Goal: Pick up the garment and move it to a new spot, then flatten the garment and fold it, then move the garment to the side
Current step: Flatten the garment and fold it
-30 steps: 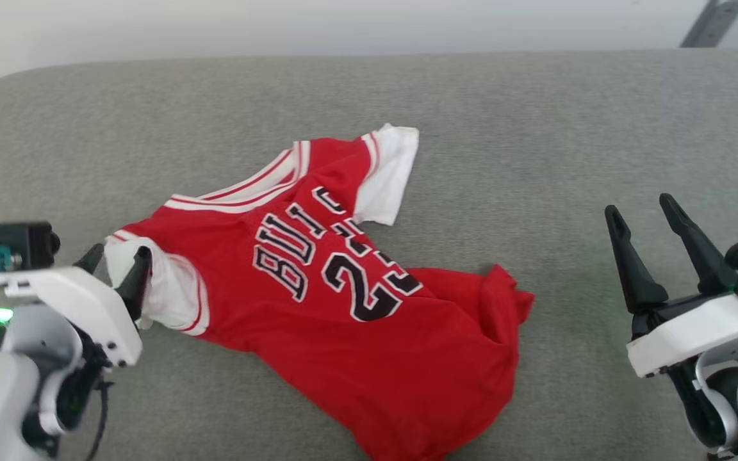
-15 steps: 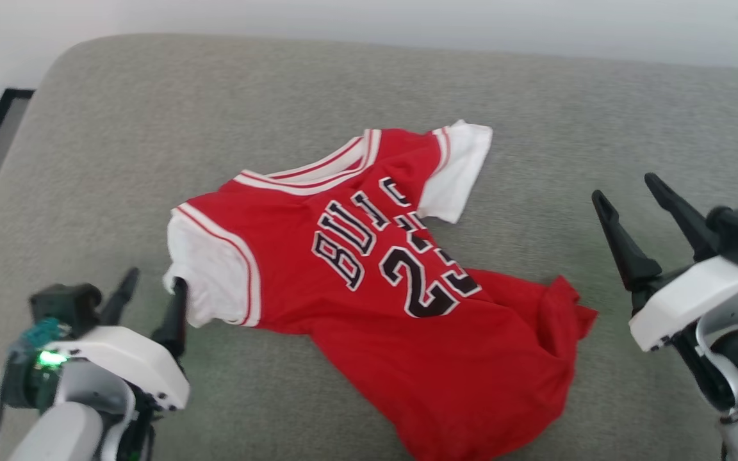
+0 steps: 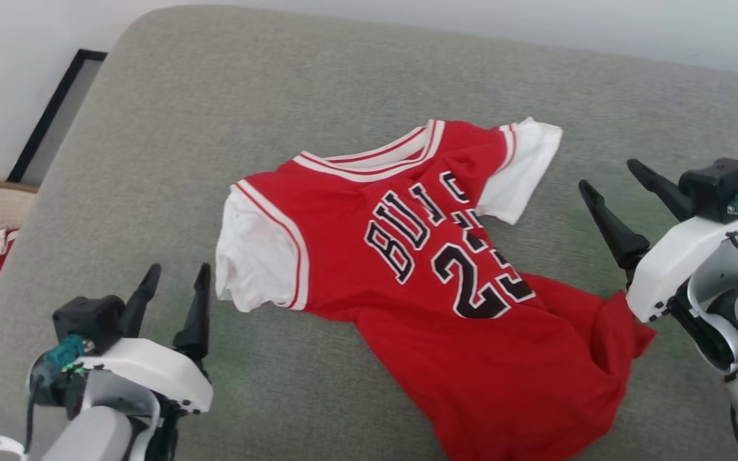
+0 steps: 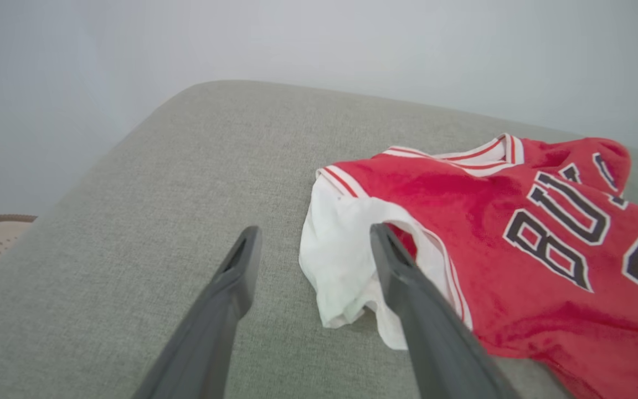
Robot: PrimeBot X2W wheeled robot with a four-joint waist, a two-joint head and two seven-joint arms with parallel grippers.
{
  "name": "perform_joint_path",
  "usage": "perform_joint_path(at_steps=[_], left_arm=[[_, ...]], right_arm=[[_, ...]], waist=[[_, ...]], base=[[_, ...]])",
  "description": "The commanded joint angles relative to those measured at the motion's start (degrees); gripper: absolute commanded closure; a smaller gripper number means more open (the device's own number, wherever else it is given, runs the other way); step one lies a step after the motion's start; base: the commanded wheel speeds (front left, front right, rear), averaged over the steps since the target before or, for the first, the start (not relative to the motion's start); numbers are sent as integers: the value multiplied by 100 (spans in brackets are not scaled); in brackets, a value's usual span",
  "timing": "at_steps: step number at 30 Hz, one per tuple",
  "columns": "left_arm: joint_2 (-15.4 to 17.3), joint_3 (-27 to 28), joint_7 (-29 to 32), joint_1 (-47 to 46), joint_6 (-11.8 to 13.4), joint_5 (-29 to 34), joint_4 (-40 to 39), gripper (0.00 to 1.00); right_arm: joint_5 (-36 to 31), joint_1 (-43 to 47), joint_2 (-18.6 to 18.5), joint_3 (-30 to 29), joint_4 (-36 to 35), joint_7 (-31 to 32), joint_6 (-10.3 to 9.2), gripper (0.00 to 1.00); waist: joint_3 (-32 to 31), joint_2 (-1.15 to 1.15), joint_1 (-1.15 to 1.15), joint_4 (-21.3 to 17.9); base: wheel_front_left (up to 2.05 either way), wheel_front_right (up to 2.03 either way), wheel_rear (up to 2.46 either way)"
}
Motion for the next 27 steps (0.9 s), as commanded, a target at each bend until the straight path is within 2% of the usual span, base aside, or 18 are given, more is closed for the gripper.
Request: perform_joint_path(at_steps=[1,5,11,14,21,22,27], left_arm=[[-58,-12,-172,-76,-42,118,3,0],[-229,-2,-508,-69,-102,252,-56,0],[-542,119,-666,16,-168,503,-228,0],[-840,310,-674,78,-240,766,-472,0],[-1683,846,-675,353,-692,1351,-814,0],[-1918,995,-675,448,-854,1533,-851,0],[-2307,1408,-676,539,-1210,1820,-813,0]], right_arm=[[135,-109,-54,84,119,99,-2,0],[386,-340,-264,363,450,427,-2,0],[739,-689,-505,691,819,820,-2,0],[894,-916,-642,888,1030,1060,-2,0],[1179,-1457,-803,1350,1655,1715,-2,0],[1214,-1601,-813,1543,1809,1891,-2,0],[1355,-1822,-712,2041,2388,2471,-1,0]], waist=[[31,0,0,107],[79,0,0,314],[194,0,0,601],[282,0,0,782],[460,0,0,1144],[495,0,0,1204],[546,0,0,1290]], base=[[0,0,0],[0,0,0],[0,0,0],[0,0,0],[0,0,0],[0,0,0],[0,0,0]])
